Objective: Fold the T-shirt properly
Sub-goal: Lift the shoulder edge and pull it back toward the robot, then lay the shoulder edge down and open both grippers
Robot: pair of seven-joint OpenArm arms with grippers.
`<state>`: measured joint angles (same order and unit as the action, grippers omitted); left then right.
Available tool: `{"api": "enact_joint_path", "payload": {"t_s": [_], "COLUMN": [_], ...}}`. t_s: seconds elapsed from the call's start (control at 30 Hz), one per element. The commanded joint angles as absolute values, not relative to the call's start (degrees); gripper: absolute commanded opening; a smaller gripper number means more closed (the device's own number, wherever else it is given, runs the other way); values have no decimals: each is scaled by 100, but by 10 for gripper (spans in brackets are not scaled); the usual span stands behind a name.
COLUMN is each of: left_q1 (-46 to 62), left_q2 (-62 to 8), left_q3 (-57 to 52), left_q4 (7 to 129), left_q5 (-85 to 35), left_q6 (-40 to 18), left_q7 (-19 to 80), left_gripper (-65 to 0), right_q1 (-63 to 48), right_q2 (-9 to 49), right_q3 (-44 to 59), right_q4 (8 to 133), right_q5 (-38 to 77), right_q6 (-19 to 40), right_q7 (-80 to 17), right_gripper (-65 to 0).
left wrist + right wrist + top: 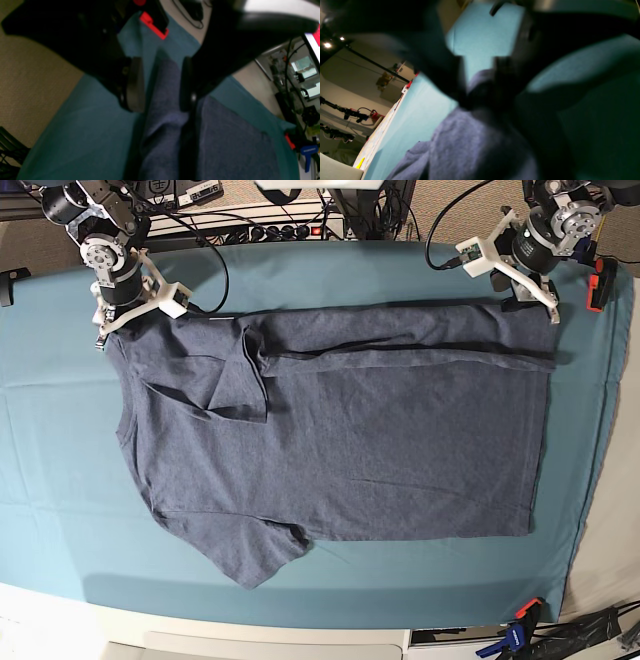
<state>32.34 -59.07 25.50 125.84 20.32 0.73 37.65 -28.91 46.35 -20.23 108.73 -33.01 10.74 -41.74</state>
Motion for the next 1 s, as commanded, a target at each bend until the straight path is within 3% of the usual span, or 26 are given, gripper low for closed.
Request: {"api": "enact_joint_path", "payload": {"t_s": [0.0,0.43,0.97], "left_q1": [3221,2620,2816], "left_q2": [-6001,-5968,-5970], "left_q3": [2521,2534,2536], "left_q4": [12628,10895,10812], "left_q5": [2128,2683,2228], "left_q6": [143,134,-296], "left_q7": [3743,2880,3009], "left_gripper": [-398,-398,-398], "right_q1": [-2871,-2871,-2873], "right_q2": [4727,4729,4729], "right_q3": [-1981,-1981,-1981], "right_q4": [10938,10938,10938], "right_q5": [-3385,-3385,-3385], "right_q6": [1011,1011,1011], "right_q7": [-4180,-4128,-4224], "right_gripper": [-643,-650,-650]}}
